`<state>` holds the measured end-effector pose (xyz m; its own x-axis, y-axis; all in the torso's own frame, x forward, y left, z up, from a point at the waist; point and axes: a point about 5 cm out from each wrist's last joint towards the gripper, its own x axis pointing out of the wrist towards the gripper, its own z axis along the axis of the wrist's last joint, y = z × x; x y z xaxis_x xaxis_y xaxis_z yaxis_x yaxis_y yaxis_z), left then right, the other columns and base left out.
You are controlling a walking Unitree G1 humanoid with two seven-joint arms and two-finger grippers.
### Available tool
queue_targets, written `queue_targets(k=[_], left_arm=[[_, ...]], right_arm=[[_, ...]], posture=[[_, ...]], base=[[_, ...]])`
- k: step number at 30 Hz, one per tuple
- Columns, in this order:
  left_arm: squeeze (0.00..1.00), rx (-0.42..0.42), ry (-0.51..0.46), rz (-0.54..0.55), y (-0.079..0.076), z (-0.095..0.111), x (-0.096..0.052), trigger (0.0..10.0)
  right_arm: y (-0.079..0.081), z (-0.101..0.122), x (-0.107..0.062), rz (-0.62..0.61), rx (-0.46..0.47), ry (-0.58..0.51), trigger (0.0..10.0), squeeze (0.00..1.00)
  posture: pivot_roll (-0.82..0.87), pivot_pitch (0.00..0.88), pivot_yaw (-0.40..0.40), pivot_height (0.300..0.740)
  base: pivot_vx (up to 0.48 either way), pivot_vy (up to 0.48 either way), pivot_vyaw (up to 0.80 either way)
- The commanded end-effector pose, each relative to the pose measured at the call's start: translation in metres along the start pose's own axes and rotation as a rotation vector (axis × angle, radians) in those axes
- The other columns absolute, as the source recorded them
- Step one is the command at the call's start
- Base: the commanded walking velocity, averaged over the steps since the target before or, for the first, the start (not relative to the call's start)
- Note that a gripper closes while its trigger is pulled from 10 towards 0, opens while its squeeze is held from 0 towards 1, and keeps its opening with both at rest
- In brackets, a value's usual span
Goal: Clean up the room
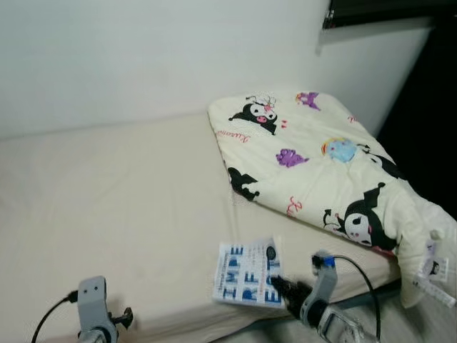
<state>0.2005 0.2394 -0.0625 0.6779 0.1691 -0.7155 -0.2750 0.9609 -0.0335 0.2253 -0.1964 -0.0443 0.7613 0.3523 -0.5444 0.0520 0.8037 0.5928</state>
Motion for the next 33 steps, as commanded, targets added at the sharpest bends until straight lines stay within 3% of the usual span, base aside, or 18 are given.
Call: queue_targets(k=[1, 2, 4, 6, 7, 8, 9, 16, 21, 31, 33], left_arm=[[0.00, 0.028, 0.103, 0.029, 0.009, -0.026, -0.007, 10.0], [0.00, 0.028, 0.103, 0.029, 0.009, -0.026, -0.007, 10.0], [0.00, 0.062, 0.194, 0.057, 0.014, -0.050, -0.015, 10.0], [0.00, 0.066, 0.210, 0.059, 0.013, -0.055, -0.016, 10.0], [0.00, 0.064, 0.207, 0.050, 0.010, -0.055, -0.016, 10.0], [0.00, 0.064, 0.207, 0.050, 0.010, -0.055, -0.016, 10.0], [0.00, 0.043, 0.202, 0.044, 0.007, -0.053, -0.014, 10.0], [0.00, 0.045, 0.218, 0.053, 0.004, -0.049, -0.012, 10.0], [0.00, 0.045, 0.225, 0.060, 0.005, -0.051, -0.013, 10.0], [0.00, 0.082, 0.231, 0.018, 0.005, -0.057, -0.016, 10.0], [0.00, 0.099, 0.231, 0.011, 0.004, -0.057, -0.016, 10.0]], right_arm=[[-0.015, -0.023, -0.010, -0.097, 0.057, 0.040, 0.0, 0.00], [-0.015, -0.023, -0.010, -0.097, 0.057, 0.040, 0.0, 0.00], [-0.035, -0.060, -0.031, -0.238, 0.121, 0.118, 0.0, 0.00], [-0.042, -0.072, -0.040, -0.289, 0.134, 0.145, 0.0, 0.00], [-0.047, -0.080, -0.047, -0.332, 0.114, 0.168, 3.5, 0.00], [-0.047, -0.080, -0.047, -0.332, 0.114, 0.168, 3.5, 0.00], [-0.051, -0.085, -0.051, -0.363, 0.084, 0.190, 10.0, 0.00], [-0.056, -0.085, -0.055, -0.404, -0.018, 0.244, 10.0, 0.00], [-0.054, -0.076, -0.049, -0.394, -0.050, 0.222, 10.0, 0.00], [-0.047, -0.060, -0.038, -0.343, -0.087, 0.159, 10.0, 0.00], [-0.043, -0.048, -0.031, -0.317, -0.110, 0.125, 10.0, 0.00]], posture=[[-0.03, 0.091, 0.036, 0.722], [-0.03, 0.091, 0.036, 0.722], [-0.04, 0.074, 0.034, 0.732], [-0.05, 0.074, 0.034, 0.737], [-0.04, 0.071, 0.029, 0.740], [-0.04, 0.071, 0.029, 0.740], [-0.04, 0.067, 0.026, 0.740], [-0.05, 0.048, 0.023, 0.740], [-0.05, 0.039, 0.020, 0.740], [-0.05, 0.026, 0.018, 0.740], [-0.06, 0.019, 0.019, 0.740]], base=[[0.000, 0.000, 0.00], [0.000, 0.000, 0.00], [0.000, 0.000, 0.00], [0.000, 0.000, 0.00], [0.000, 0.000, 0.00], [0.000, 0.000, 0.00], [0.000, 0.000, 0.00], [-0.262, 0.000, 0.40], [-0.451, 0.000, 0.70], [0.000, 0.000, 0.70], [0.000, 0.000, 0.70]])
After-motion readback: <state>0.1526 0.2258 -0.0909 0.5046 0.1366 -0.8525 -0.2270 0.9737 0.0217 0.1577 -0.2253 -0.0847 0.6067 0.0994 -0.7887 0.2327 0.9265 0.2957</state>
